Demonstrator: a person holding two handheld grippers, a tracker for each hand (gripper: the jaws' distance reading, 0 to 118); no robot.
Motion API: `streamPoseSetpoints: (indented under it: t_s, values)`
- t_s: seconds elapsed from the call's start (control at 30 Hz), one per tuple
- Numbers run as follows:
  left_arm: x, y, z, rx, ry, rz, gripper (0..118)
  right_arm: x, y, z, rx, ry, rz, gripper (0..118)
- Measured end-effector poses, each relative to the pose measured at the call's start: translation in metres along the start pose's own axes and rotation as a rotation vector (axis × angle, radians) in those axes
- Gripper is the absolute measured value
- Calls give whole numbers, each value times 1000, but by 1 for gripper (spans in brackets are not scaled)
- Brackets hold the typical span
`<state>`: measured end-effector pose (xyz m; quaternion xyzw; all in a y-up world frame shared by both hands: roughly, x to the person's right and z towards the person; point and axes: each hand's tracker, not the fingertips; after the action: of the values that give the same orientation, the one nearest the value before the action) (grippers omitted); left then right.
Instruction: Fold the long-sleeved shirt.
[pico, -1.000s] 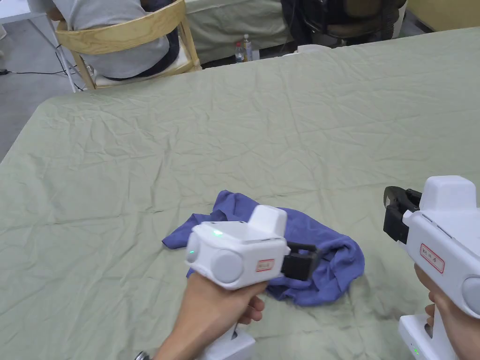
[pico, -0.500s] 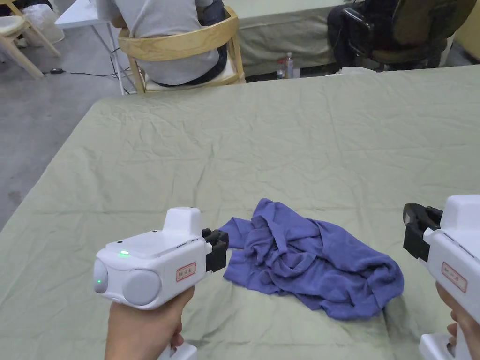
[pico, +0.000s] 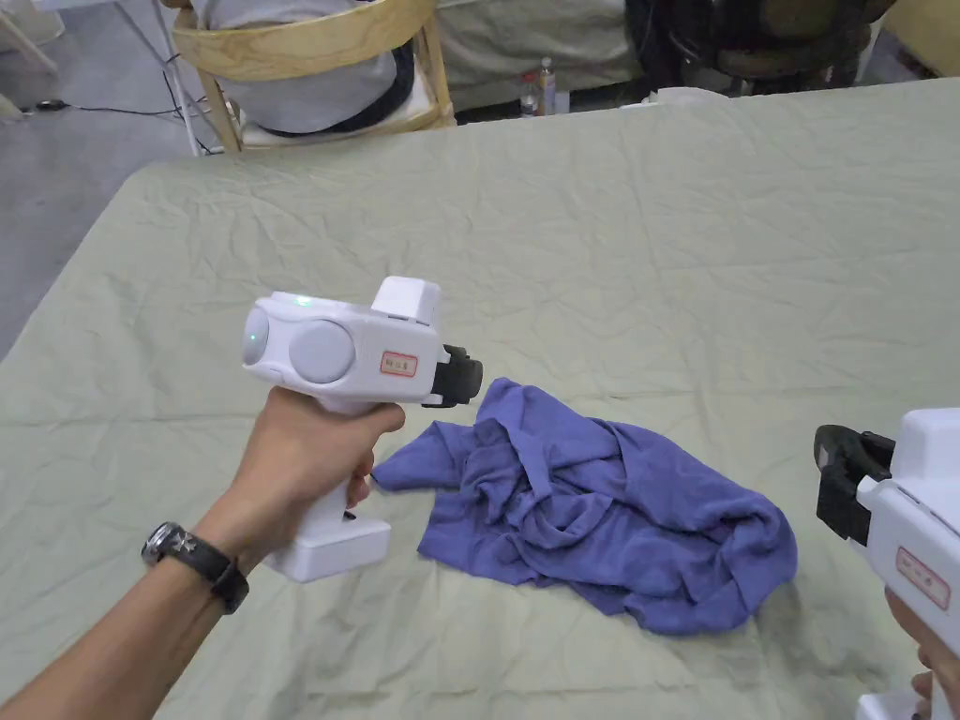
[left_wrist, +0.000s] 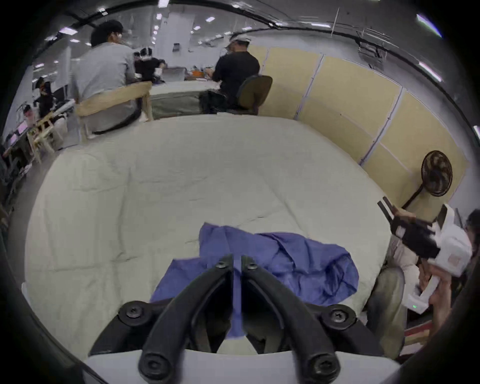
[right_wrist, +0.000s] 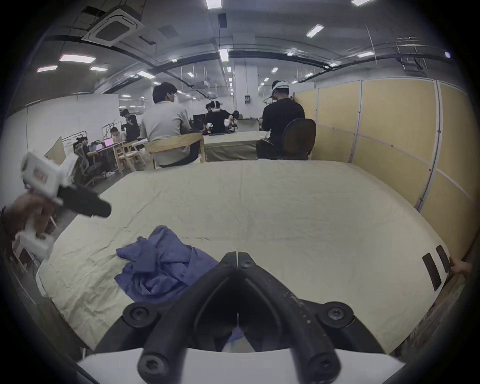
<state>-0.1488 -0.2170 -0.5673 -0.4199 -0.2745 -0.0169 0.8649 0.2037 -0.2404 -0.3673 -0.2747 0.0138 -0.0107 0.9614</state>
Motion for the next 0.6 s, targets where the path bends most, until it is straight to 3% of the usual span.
streamPoseSetpoints:
  t_s: [0.03,0.07,0.1,0.13,0.2,0.47,0.6]
  values:
    - [-2,7,-13,-6,15,2,26,3,-2,-3,-14,-6,6,2]
    - [-5,15,-30,-37,28,16,56,5,-4,-7,-26,-13,14,2]
    - [-3,21,-43,-81,26,27,74,8,-5,-12,-35,-21,16,2]
    - [-7,24,-58,-121,17,35,79,10,-6,-16,-43,-28,12,2]
    - [-12,28,-92,-166,17,46,74,16,-10,-24,-62,-37,-8,2]
    - [-28,8,-199,-345,51,129,74,31,-28,-49,-136,-69,-28,2]
    - [-25,2,-200,-330,45,146,76,35,-35,-58,-161,-72,-31,2]
